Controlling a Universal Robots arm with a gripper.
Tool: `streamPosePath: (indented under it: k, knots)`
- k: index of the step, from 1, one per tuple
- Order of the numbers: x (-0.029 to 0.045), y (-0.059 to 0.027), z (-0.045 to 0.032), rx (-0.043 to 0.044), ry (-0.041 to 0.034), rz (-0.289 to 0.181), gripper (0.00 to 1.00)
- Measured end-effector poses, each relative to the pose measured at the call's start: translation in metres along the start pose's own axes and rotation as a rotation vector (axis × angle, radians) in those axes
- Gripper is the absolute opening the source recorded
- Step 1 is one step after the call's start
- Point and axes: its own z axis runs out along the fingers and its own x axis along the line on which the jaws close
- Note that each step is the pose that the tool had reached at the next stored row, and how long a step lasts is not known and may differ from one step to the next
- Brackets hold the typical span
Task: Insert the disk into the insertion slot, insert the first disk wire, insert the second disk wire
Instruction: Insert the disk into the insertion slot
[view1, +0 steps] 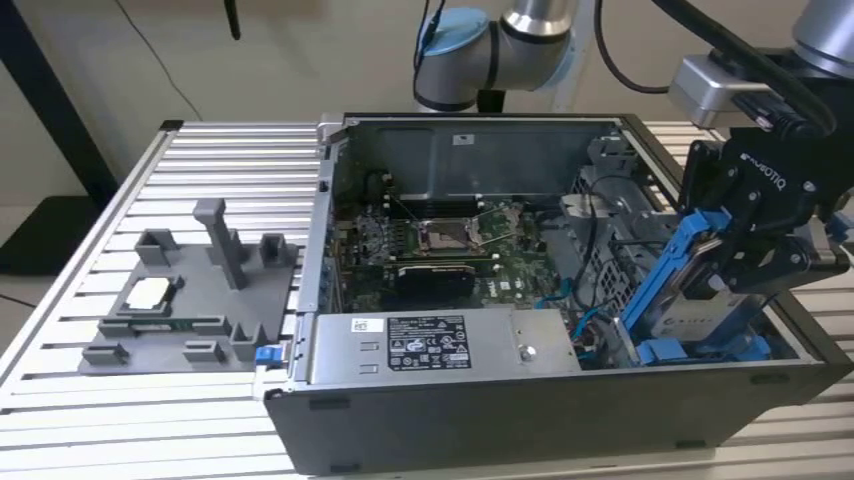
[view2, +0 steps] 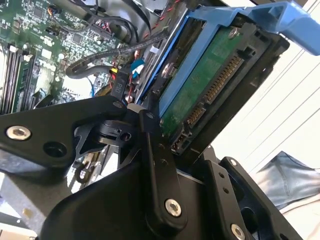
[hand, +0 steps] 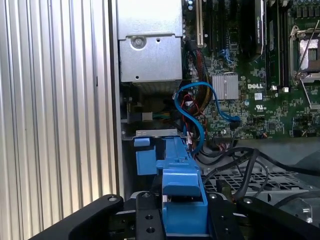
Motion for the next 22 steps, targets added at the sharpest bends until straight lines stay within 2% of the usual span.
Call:
streamPosePath:
  k: [13, 14, 15, 16, 17, 21, 22]
  knots:
    - [-0.0001, 0.0, 0.0003, -0.0001, -0.0005, 0.0, 0.33]
    - [0.0, 0.0, 0.0003, -0.0001, -0.0001, 0.0, 0.35]
    - [0.0, 0.0, 0.0003, 0.0, -0.0001, 0.0, 0.4]
    - [0.0, 0.0, 0.0004, 0.0, -0.0002, 0.0, 0.4]
    - [0.0, 0.0, 0.0003, 0.0, -0.0001, 0.0, 0.53]
    - [-0.0008, 0.0001, -0.0002, 0.0, 0.0001, 0.001, 0.53]
    - [-0.0009, 0.0003, -0.0033, 0.0, -0.0002, 0.001, 0.53]
